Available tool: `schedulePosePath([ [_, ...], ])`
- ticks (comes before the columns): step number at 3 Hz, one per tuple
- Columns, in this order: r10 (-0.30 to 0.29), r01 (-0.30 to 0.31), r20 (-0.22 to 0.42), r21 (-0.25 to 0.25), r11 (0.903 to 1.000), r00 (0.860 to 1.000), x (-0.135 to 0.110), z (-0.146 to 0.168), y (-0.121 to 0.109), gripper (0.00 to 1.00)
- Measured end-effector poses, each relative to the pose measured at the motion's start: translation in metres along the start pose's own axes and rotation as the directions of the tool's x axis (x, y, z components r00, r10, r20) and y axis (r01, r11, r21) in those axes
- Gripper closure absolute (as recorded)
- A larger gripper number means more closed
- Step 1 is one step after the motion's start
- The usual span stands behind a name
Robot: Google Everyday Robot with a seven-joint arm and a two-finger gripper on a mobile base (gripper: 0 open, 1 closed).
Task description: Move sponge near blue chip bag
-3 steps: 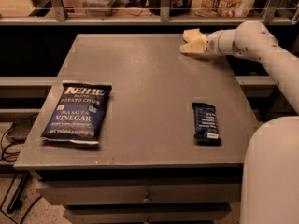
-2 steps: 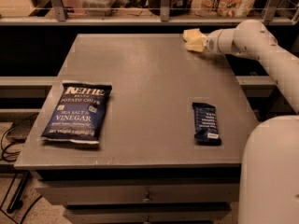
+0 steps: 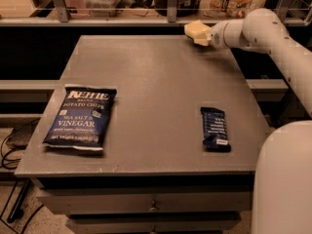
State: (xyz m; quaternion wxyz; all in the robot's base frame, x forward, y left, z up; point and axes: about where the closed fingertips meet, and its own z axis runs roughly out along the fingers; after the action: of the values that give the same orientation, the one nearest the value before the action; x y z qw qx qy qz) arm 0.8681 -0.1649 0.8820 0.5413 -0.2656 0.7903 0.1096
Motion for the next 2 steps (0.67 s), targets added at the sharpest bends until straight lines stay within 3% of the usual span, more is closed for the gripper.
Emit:
schedulePosePath([
  [1, -0.107, 0.110, 0.036, -0.118, 0.9869, 0.994, -0.039, -0.005, 0.044, 1.00],
  [2, -0.173, 0.178, 0.044, -0.337, 0.9244, 0.984, -0.051, -0.011, 0.124, 1.00],
])
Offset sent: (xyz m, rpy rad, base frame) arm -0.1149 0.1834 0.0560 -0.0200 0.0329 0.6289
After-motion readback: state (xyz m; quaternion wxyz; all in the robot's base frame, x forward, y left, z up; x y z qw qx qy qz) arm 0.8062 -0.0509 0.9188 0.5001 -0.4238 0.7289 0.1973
